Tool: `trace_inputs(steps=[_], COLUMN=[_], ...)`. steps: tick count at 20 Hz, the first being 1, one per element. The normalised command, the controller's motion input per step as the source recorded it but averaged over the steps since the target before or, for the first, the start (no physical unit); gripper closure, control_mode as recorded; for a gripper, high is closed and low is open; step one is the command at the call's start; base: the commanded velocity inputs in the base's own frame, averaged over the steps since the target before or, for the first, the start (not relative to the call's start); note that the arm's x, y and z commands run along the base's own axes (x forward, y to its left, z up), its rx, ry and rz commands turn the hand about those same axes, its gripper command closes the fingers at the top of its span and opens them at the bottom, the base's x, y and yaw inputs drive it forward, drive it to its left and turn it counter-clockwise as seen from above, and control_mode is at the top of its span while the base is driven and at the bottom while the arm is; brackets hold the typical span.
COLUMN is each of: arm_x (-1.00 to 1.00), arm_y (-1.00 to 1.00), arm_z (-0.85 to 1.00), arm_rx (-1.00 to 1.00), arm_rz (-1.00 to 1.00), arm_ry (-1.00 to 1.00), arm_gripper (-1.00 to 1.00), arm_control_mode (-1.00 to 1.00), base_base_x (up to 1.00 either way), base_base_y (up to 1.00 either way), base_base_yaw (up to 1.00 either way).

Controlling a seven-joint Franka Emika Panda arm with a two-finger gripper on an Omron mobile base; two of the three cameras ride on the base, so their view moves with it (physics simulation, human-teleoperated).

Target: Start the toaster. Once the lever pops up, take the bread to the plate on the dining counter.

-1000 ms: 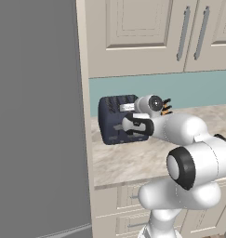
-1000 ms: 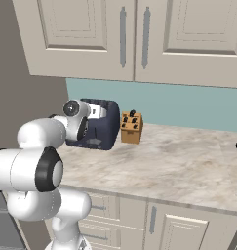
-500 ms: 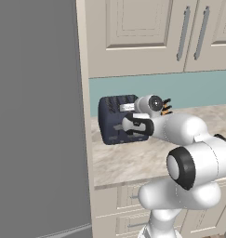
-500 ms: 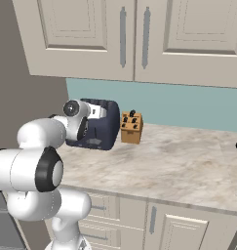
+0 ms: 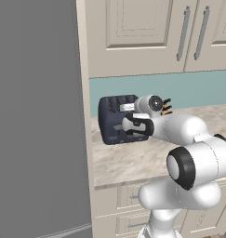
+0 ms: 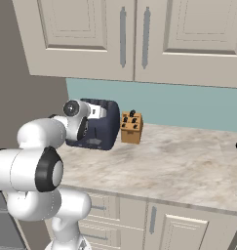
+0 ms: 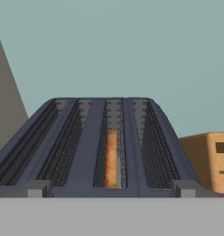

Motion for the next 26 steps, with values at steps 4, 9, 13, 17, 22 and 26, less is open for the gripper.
trace_inputs(steps=[4, 9, 13, 17, 22, 26], arm_x=[0.00, 0.00, 0.00, 0.00, 0.00, 0.00], arm_y=[0.00, 0.00, 0.00, 0.00, 0.00, 0.00], arm_z=[0.00, 0.00, 0.00, 0.00, 0.00, 0.00], arm_rx=[0.00, 0.00, 0.00, 0.00, 0.00, 0.00], arm_rz=[0.00, 0.00, 0.00, 0.00, 0.00, 0.00], arm_ry=[0.00, 0.00, 0.00, 0.00, 0.00, 0.00], arm_gripper=[-1.00, -1.00, -1.00, -1.00, -1.00, -1.00], arm_control_mode=[-1.00, -1.00, -1.00, -1.00, -1.00, -1.00], base_base_x=[0.00, 0.00, 0.00, 0.00, 0.00, 0.00], base_base_y=[0.00, 0.00, 0.00, 0.00, 0.00, 0.00], base_base_yaw=[0.00, 0.00, 0.00, 0.00, 0.00, 0.00])
